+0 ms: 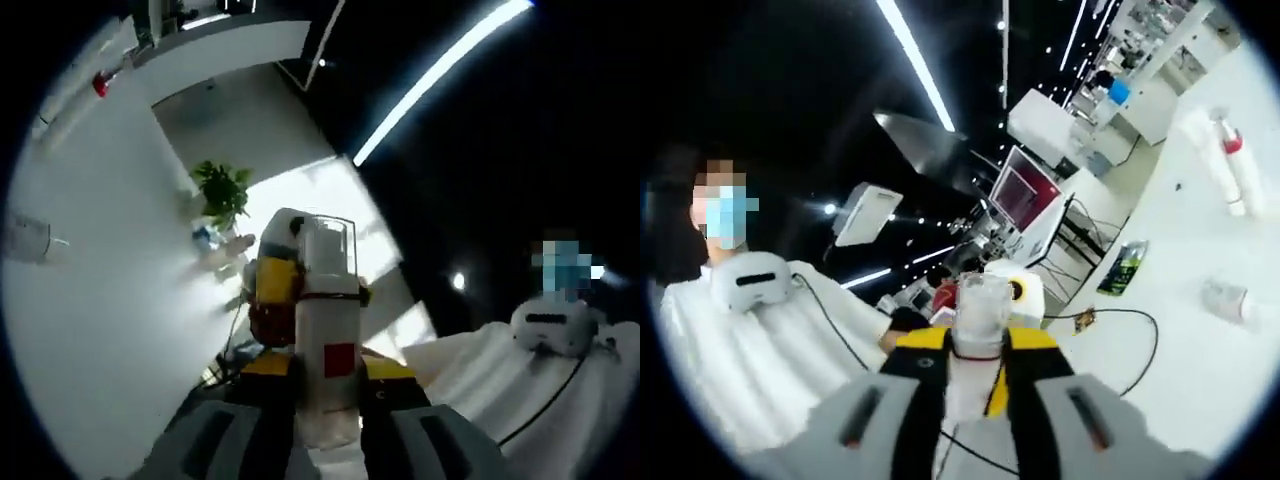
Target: Arrange the skincare products in the storage area until every visible bottle or jar stands upright without overlapping.
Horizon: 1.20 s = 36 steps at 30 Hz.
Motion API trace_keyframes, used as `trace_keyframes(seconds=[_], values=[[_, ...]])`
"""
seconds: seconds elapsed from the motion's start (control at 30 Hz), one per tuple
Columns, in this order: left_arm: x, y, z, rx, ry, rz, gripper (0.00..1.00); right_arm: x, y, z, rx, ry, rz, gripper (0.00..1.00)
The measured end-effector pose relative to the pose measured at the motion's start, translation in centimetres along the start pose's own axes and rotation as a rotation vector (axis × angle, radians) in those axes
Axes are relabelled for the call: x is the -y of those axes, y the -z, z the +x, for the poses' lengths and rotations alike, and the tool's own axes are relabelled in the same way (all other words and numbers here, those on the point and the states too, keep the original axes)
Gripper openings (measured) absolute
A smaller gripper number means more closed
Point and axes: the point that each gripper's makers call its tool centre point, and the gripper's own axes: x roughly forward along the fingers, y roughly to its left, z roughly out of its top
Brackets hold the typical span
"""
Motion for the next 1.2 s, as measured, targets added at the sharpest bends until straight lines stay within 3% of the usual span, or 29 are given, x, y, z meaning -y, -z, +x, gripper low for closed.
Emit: trace_keyframes(seconds=[0.1,0.27,0.43,0.5,0.57,0.73,0.87,0.9,1.13,1.2], values=[[-1.6,-0.7,-0.3,0.018,-0.109,0.051,0.24,1.5,-0.3,-0.3,0.024,0.115,0.002,0.23],[-4.6,-0.9,-0.7,-0.029,-0.336,0.164,0.24,3.5,0.7,0.0,0.001,0.269,-0.022,0.28],[-5.2,-1.5,-0.4,-0.031,-0.426,0.245,0.24,4.4,0.8,-0.1,0.034,0.355,0.026,0.26],[-5.1,-1.7,-0.4,-0.015,-0.429,0.256,0.24,4.7,0.0,-0.4,0.059,0.411,-0.049,0.27],[-6.2,-1.6,-1.1,-0.046,-0.511,0.309,0.24,4.8,0.2,-0.5,0.048,0.436,-0.037,0.25],[-6.1,-1.6,-1.0,-0.056,-0.516,0.339,0.24,4.9,0.2,-0.3,0.051,0.461,-0.037,0.22],[-5.9,-1.4,-1.0,-0.061,-0.486,0.327,0.25,4.4,0.3,-0.2,0.038,0.427,-0.068,0.22],[-5.0,-1.0,-0.6,-0.059,-0.416,0.278,0.25,3.5,0.5,0.1,0.02,0.376,-0.083,0.21],[-2.5,0.1,-0.1,-0.11,-0.235,0.244,0.32,-0.2,1.7,1.1,-0.085,0.176,-0.175,0.21],[-1.6,0.5,0.2,-0.128,-0.184,0.235,0.34,-1.4,1.5,1.2,-0.085,0.113,-0.217,0.21]])
